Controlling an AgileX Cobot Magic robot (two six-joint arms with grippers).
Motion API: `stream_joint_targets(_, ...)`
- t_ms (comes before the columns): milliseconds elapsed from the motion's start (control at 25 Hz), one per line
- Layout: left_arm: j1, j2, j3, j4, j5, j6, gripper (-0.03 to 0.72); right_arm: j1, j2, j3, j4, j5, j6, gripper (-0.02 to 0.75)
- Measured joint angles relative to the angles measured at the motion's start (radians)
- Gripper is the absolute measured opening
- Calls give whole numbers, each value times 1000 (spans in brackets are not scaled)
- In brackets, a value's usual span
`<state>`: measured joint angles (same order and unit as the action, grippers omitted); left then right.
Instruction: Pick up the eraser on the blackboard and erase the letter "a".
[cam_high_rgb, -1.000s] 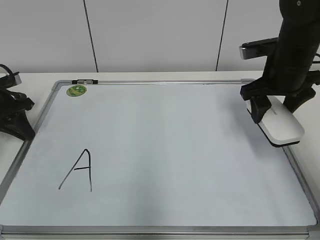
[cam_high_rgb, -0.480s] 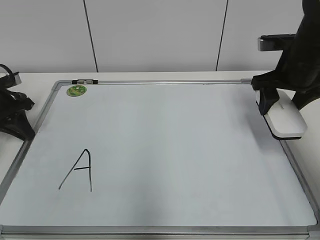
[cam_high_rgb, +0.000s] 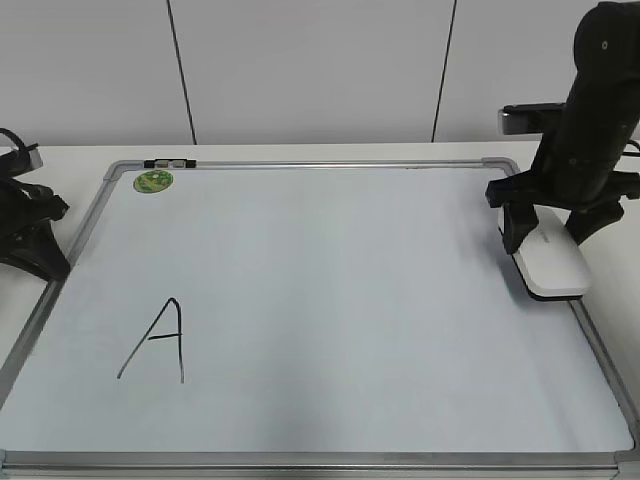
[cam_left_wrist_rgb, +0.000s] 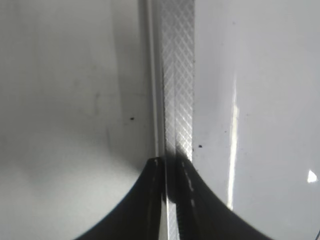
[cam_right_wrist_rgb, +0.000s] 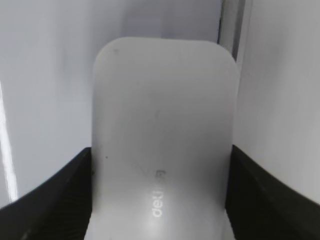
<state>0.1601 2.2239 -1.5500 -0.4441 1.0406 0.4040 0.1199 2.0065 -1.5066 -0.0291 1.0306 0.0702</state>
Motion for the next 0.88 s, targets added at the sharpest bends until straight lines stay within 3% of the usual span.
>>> stream_joint_targets(880,0,0,0,-4,0,0,42,0,86,1,-53,-77,38,536)
